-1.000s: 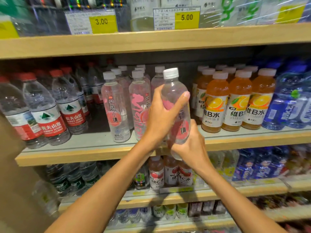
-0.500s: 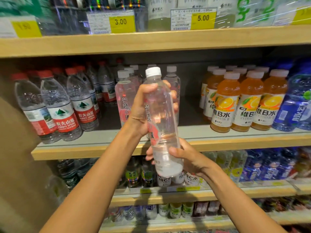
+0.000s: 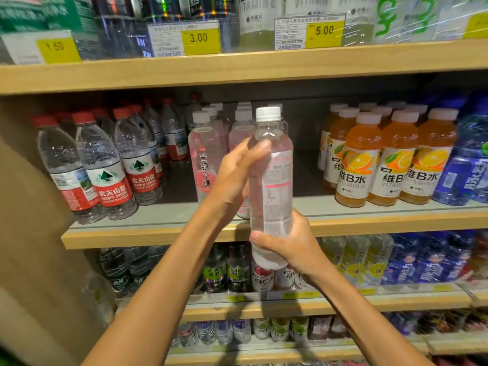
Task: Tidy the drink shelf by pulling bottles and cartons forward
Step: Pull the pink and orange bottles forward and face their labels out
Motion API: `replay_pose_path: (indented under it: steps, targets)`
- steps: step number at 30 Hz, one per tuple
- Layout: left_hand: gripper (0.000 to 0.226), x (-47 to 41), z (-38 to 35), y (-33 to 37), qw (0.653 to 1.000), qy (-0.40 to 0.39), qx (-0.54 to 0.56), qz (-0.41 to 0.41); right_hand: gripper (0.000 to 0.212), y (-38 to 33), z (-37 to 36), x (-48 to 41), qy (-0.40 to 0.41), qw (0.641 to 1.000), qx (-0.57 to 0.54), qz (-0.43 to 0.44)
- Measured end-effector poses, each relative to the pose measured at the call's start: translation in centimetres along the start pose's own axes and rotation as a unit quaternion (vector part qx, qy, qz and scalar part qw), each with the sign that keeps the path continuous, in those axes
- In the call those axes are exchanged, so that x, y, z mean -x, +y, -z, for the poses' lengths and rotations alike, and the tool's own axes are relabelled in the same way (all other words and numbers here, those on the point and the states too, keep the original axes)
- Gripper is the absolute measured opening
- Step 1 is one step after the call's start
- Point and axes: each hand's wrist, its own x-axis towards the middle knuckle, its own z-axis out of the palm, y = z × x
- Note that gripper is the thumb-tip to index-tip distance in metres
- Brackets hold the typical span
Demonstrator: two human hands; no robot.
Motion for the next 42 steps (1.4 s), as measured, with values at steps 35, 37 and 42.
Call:
replay_pose_path:
  steps: [35, 37, 42]
  targets:
    - [0.020, 22.4, -21.4, -27.8, 0.733, -0.375, 0.000, 0.568, 0.020, 13.7, -2.0, 45.5, 0.642, 0.620, 0.041, -0.448]
    - [0.026, 23.8, -23.2, -29.0, 0.708, -0.391, -0.019, 0.588, 0.018, 13.2, -2.4, 48.7, 0.666, 0.580, 0.051, -0.467]
    - [0.024, 25.3, -30.2, -31.4, 0.703, -0.397, -0.076, 0.585, 0.020, 12.8, 0.6, 53.0, 0.727, 0.510, 0.054, -0.458]
